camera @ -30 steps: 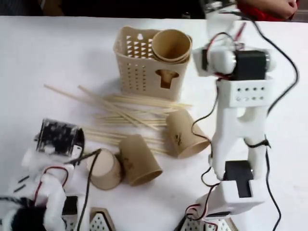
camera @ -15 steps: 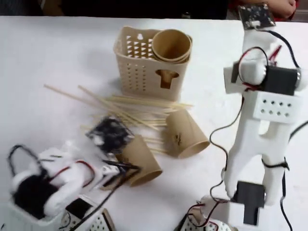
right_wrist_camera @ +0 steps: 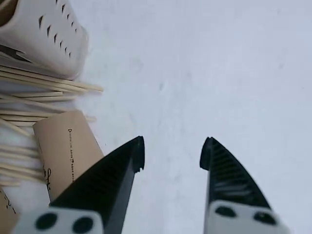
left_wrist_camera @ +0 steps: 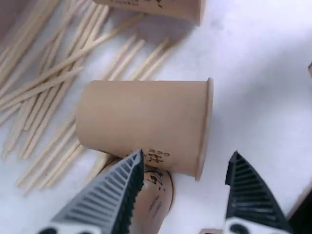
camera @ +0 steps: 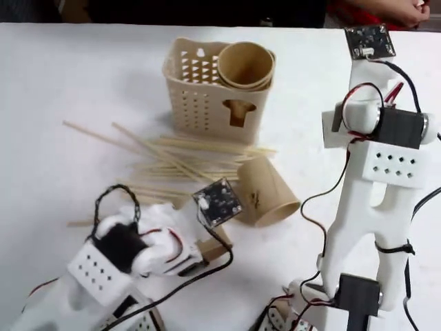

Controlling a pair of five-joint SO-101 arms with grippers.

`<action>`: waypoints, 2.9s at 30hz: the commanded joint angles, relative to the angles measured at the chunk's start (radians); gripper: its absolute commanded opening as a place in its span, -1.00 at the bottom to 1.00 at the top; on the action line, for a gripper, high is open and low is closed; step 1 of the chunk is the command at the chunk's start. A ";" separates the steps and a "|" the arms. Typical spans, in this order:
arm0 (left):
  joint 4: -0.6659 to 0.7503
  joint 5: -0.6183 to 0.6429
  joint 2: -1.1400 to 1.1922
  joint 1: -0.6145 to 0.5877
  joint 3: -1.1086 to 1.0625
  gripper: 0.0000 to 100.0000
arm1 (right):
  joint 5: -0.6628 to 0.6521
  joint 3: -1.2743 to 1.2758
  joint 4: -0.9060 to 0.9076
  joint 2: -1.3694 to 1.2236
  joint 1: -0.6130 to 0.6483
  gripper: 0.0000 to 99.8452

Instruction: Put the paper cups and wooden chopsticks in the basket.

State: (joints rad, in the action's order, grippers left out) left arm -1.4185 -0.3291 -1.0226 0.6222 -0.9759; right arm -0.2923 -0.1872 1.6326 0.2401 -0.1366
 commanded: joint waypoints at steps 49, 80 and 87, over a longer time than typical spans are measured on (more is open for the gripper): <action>-0.074 -0.112 0.177 -0.341 0.763 -0.95 | -0.003 0.331 -0.216 0.027 -0.050 -0.60; -0.327 -0.097 1.317 -0.317 2.081 -0.88 | -0.002 0.440 -0.278 0.027 -0.070 -0.60; -0.298 -0.020 1.323 -0.323 2.145 -0.69 | -0.002 0.440 -0.278 0.027 -0.077 -0.60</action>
State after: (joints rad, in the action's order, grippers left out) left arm -1.7453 -0.3936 0.3046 0.2969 1.1001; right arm -0.2923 0.2562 1.3656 0.2401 -0.2041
